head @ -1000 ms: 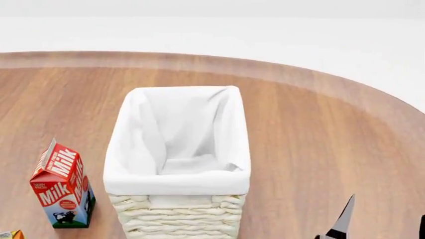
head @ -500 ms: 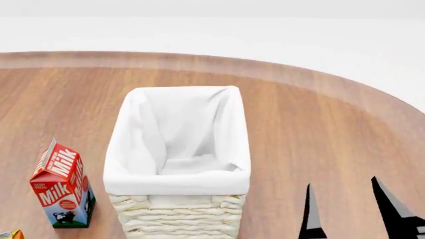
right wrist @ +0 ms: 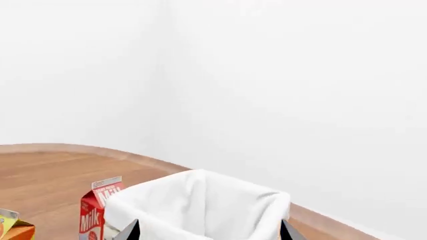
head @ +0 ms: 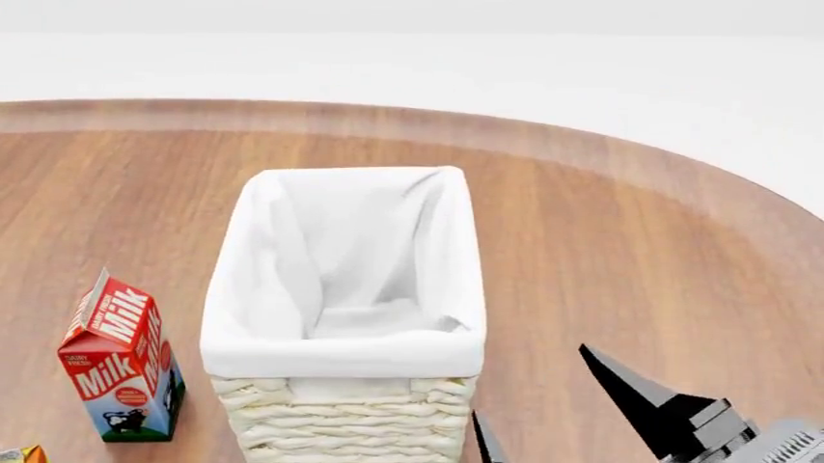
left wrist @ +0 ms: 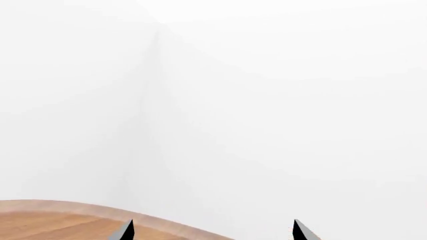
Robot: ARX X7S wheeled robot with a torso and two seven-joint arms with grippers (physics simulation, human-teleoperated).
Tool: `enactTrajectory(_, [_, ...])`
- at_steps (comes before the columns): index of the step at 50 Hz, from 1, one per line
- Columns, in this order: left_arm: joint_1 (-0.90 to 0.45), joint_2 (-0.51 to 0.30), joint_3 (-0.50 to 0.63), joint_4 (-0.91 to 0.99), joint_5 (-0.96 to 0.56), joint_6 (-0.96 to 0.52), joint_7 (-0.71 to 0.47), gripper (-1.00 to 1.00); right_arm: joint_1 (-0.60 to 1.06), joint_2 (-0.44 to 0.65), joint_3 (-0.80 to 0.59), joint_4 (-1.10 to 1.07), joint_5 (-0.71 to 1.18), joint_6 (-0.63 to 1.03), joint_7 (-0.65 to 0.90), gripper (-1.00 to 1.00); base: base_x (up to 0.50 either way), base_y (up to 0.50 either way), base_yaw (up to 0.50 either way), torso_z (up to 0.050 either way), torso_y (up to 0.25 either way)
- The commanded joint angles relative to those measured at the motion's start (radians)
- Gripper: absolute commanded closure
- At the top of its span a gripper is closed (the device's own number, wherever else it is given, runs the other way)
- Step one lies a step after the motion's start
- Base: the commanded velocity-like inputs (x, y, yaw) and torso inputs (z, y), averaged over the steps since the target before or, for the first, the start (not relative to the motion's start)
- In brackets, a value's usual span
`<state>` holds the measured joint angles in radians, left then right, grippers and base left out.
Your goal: Pick up the alphabet soup, and put it in the basket.
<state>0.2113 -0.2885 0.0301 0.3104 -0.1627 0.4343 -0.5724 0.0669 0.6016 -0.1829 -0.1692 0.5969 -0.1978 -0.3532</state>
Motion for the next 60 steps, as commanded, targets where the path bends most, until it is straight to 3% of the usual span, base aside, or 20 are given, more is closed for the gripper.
enactTrajectory(1, [0.0, -0.003, 0.002, 0.0, 0.001, 0.0, -0.004, -1.0, 0.007, 0.031, -0.054, -0.036, 0.012, 0.008, -0.091, -1.0, 0.0, 0.0, 0.0, 0.0, 0.0])
enactTrajectory(42, [0.004, -0.015, 0.007, -0.002, -0.002, 0.01, -0.015, -1.0, 0.003, 0.097, -0.166, -0.124, 0.113, 0.091, -0.253, -1.0, 0.0, 0.0, 0.0, 0.0, 0.0])
enactTrajectory(60, [0.011, -0.02, 0.008, 0.011, -0.005, 0.007, -0.022, -1.0, -0.088, 0.13, -0.221, -0.218, 0.008, 0.028, -0.299, -1.0, 0.0, 0.0, 0.0, 0.0, 0.0])
